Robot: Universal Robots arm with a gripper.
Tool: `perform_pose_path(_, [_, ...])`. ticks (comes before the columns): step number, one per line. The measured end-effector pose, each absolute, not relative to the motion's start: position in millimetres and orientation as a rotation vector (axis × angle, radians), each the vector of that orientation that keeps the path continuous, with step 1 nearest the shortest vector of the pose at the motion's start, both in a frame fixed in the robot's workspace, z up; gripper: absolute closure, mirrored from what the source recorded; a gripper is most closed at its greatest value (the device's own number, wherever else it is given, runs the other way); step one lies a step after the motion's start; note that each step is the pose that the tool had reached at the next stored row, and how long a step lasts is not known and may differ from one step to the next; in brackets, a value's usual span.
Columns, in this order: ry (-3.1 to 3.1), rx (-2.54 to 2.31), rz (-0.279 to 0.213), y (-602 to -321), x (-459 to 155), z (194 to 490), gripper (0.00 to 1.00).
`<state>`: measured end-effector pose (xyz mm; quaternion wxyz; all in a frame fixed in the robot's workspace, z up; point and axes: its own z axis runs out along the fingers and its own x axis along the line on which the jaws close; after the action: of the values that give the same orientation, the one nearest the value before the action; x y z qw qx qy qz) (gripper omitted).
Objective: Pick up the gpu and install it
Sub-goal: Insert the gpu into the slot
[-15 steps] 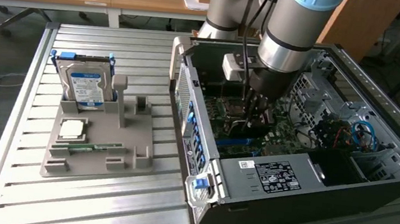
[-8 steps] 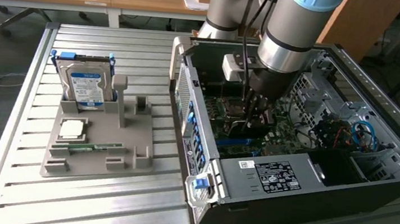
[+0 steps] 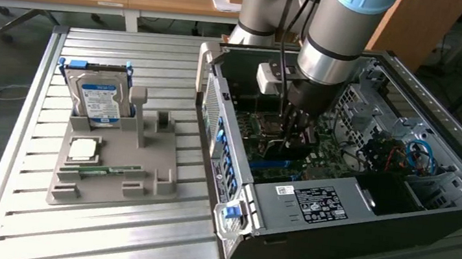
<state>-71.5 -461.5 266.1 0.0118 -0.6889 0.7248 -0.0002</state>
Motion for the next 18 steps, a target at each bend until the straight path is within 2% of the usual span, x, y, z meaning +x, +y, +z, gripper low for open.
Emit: perform_pose_path(18, [2.260, -2.148, 0.000, -461.5, -71.7, 264.8, 0.74])
